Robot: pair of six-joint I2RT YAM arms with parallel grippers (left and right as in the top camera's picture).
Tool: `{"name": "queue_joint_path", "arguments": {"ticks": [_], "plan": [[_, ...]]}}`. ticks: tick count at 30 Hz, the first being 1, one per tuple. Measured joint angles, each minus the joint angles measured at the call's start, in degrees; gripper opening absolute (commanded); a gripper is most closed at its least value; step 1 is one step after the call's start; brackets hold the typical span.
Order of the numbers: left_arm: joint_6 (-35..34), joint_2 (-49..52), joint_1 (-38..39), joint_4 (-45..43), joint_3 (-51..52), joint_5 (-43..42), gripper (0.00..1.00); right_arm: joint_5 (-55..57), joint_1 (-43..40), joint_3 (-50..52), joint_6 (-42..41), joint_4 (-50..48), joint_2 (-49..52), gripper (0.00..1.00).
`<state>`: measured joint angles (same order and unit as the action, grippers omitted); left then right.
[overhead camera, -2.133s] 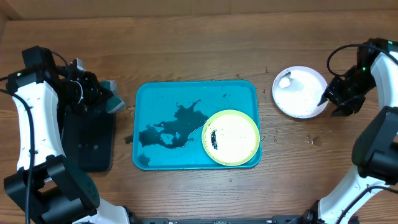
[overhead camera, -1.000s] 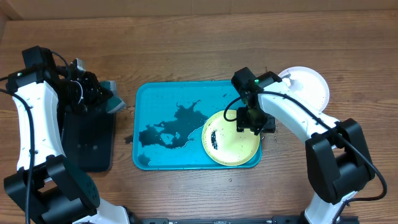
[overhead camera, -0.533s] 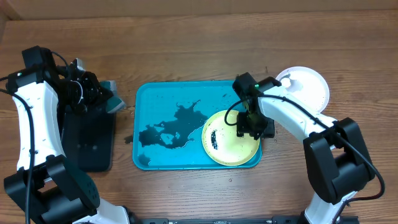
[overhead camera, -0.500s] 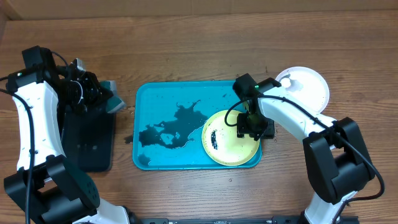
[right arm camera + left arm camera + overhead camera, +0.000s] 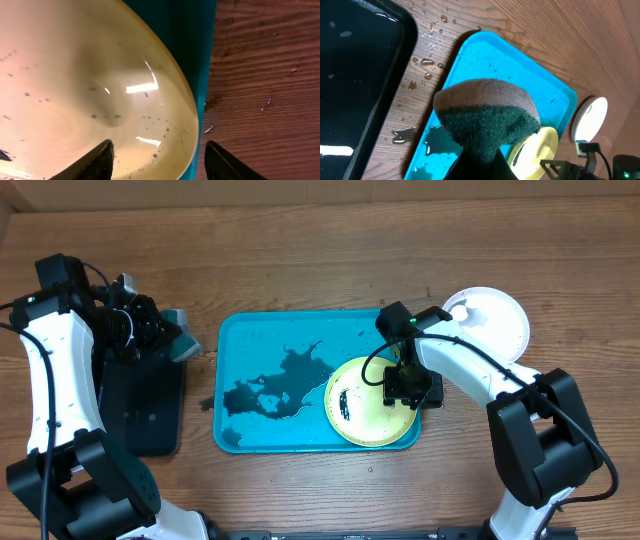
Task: Clean dirty plates on tray and stack at the side
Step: 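Slide the yellow plate left toward the tray center with the right gripper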
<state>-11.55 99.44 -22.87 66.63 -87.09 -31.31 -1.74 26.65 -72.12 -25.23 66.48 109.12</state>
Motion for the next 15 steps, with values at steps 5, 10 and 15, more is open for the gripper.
{"name": "queue_joint_path", "arguments": {"ticks": [5,10,15], "plan": [[-0.02,0.0,0.0,0.0,0.0,0.0,0.04,-0.46,0.0,-0.42,-0.04,0.07,0.0,0.5],[-0.02,0.0,0.0,0.0,0.0,0.0,0.04,-1.03,0.0,-0.5,-0.02,0.04,0.0,0.49],[0.0,0.0,0.0,0.0,0.0,0.0,0.04,-1.03,0.0,-0.52,-0.02,-1.11,0.0,0.5]]}}
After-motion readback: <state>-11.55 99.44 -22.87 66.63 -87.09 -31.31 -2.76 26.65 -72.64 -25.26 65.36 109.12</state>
